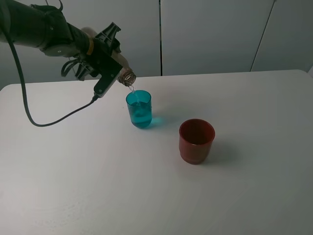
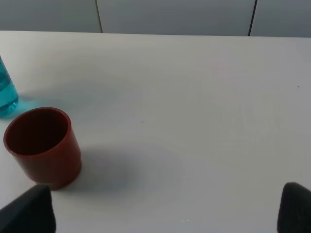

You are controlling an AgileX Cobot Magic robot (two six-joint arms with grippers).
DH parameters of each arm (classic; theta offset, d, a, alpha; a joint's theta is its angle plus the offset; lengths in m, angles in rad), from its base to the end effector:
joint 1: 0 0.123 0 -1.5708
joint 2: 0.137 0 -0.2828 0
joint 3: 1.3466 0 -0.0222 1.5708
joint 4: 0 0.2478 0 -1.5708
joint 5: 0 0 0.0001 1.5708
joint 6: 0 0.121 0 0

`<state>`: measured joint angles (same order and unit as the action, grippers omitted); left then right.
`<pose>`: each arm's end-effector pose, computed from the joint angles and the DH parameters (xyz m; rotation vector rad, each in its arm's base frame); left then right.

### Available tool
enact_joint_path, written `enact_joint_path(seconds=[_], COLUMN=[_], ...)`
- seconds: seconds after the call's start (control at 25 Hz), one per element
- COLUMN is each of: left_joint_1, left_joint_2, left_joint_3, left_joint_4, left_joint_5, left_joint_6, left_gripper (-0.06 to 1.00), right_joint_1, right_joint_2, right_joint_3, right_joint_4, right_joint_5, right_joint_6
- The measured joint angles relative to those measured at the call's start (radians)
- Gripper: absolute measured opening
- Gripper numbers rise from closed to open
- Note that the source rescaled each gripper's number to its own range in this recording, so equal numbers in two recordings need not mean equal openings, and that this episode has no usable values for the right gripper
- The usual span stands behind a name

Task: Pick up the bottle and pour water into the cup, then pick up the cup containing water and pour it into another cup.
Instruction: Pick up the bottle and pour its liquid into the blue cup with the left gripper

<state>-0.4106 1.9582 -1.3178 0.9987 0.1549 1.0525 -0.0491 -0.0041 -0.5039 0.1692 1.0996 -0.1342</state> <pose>0.4285 -0.1693 0.1850 2.2416 0.8835 0.9922 0.0183 0.0173 0.2605 -0.1004 2.0620 0.0905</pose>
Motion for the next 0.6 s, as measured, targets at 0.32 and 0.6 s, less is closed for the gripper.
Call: enact_joint_path(seconds=[0.32,0.6], left_joint_1=[-0.009,-0.015], left_joint_2=[0.000,0.000], left_joint_3=[0.000,0.000], left_joint_4=[0.040,0.048], left_joint_5=[-0.009,-0.010], left_joint_6=[0.000,0.000], left_gripper=[0.01,0.01], right_joint_1=[0.000,0.000], right_joint_2=[0.000,0.000], right_joint_3=[0.000,0.000], right_joint_4=[0.000,0.000], right_joint_5=[0.000,0.000], right_joint_6=[0.000,0.000])
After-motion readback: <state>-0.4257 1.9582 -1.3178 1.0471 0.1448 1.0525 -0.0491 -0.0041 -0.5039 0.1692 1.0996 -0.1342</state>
